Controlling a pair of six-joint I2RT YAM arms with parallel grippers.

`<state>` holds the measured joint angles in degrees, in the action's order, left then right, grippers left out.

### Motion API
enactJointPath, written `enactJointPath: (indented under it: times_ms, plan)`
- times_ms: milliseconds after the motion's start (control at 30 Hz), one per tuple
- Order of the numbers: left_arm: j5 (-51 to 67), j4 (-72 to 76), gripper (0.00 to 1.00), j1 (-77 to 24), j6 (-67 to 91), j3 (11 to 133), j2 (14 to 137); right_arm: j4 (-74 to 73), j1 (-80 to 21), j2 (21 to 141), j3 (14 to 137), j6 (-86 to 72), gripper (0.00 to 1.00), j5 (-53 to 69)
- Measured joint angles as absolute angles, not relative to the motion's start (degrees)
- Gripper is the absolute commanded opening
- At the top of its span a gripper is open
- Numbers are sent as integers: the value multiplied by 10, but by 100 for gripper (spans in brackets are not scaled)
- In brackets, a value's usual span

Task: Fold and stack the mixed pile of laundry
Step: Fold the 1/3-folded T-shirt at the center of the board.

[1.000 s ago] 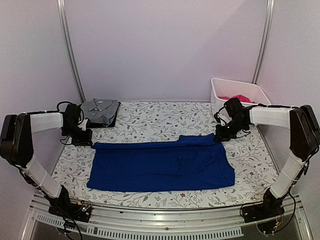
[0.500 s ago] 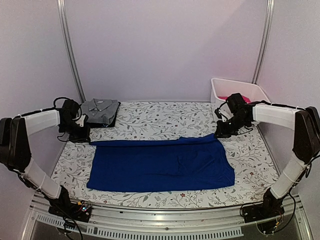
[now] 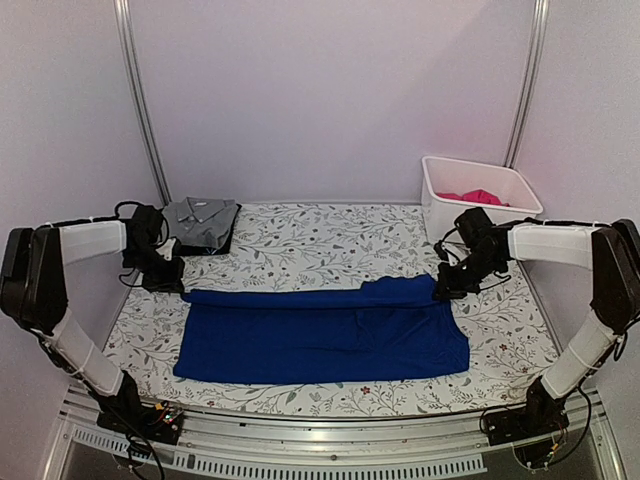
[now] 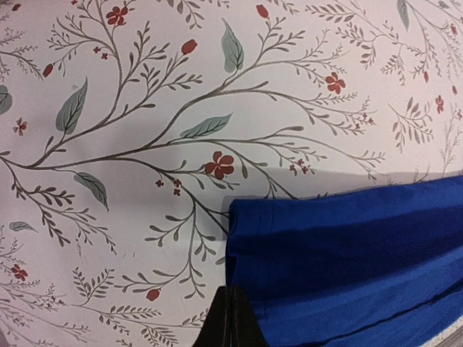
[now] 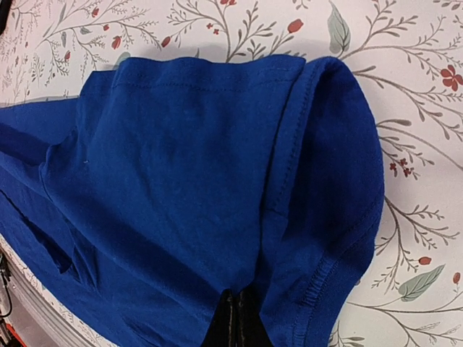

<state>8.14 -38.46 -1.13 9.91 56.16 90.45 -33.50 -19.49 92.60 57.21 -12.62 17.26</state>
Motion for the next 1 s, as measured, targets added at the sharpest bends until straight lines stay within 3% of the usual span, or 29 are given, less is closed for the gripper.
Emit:
enactJointPath:
  times_ms: [300,1000]
  plan:
    - [72,-402,0,-13,96,588,893,-358,-195,921,631,-126,0,170]
    - [9,-414,0,-83,83,560,954,-339,-221,932,542,-137,0,177]
